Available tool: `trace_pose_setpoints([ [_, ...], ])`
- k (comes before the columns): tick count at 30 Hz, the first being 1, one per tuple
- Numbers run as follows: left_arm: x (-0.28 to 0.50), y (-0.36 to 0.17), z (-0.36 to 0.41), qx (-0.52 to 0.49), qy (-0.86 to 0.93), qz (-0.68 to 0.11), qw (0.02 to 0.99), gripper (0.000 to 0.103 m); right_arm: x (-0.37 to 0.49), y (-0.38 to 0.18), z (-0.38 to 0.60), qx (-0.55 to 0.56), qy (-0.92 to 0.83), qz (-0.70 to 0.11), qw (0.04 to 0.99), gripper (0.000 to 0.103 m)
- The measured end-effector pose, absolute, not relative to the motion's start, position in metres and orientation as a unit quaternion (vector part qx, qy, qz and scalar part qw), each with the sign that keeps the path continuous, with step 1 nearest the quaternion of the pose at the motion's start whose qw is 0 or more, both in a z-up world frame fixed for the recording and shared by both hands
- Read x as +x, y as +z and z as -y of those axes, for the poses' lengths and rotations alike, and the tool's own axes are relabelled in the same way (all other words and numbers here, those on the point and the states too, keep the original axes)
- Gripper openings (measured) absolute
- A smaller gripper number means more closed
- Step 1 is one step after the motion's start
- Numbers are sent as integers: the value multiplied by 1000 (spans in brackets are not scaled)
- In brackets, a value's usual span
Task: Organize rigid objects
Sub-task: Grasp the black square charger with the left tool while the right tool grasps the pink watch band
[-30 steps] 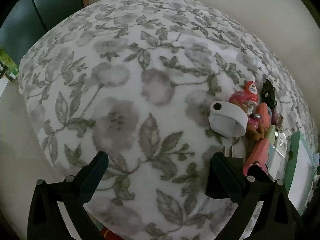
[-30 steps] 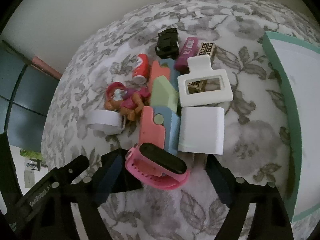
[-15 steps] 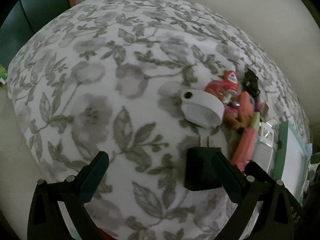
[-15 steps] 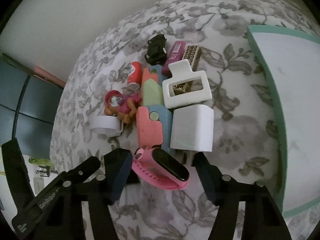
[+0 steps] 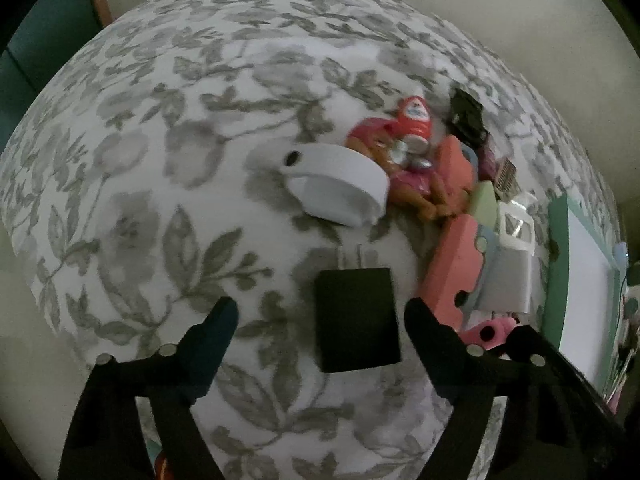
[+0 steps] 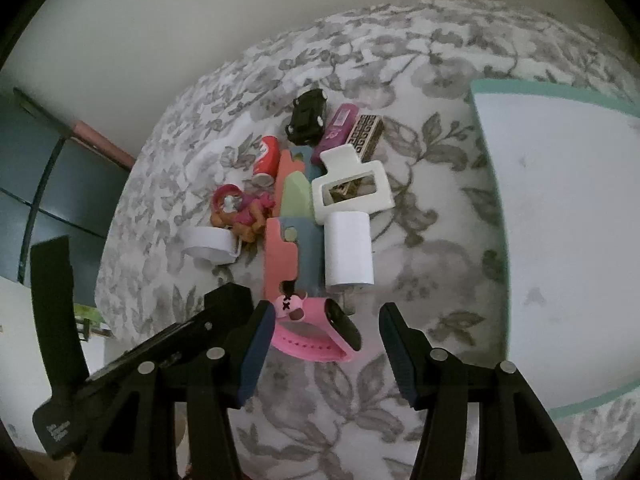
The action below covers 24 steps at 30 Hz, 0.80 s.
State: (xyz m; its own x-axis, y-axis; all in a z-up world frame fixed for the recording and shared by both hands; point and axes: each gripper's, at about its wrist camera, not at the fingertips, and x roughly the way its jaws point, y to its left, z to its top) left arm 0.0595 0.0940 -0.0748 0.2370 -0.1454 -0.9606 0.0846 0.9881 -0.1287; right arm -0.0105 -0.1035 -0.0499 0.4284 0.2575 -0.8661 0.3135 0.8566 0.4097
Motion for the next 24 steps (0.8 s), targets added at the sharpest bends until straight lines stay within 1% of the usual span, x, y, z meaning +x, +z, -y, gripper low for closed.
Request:
trace_pose_setpoints([
  [1, 59, -76, -91, -17, -76, -615, 785, 73, -11, -49, 105, 264, -21, -534, 803, 57],
  [3, 60, -80, -86, -10, -85, -621, 779, 56, -13, -46, 109, 254, -31, -531, 808, 57],
  [5, 59, -83, -84, -12, -94, -625, 775, 44, -14, -45, 116, 252, -43, -528, 810, 57],
  [14, 52, -83, -102, -16, -74, -615, 785, 44, -14, -58, 134, 313, -44, -525, 791, 58],
  [15, 52, -83, -104, -17, -71, -614, 786, 44, -14, -59, 133, 317, -40, -523, 790, 60],
  [16, 53, -83, -106, -17, -69, -614, 786, 44, -13, -59, 132, 320, -37, -521, 791, 65],
  [17, 52, -82, -112, -17, -67, -613, 787, 44, -12, -59, 129, 322, -33, -520, 791, 67],
  [24, 57, -84, -112, -15, -69, -611, 789, 44, -3, -68, 100, 284, -22, -550, 786, 67],
])
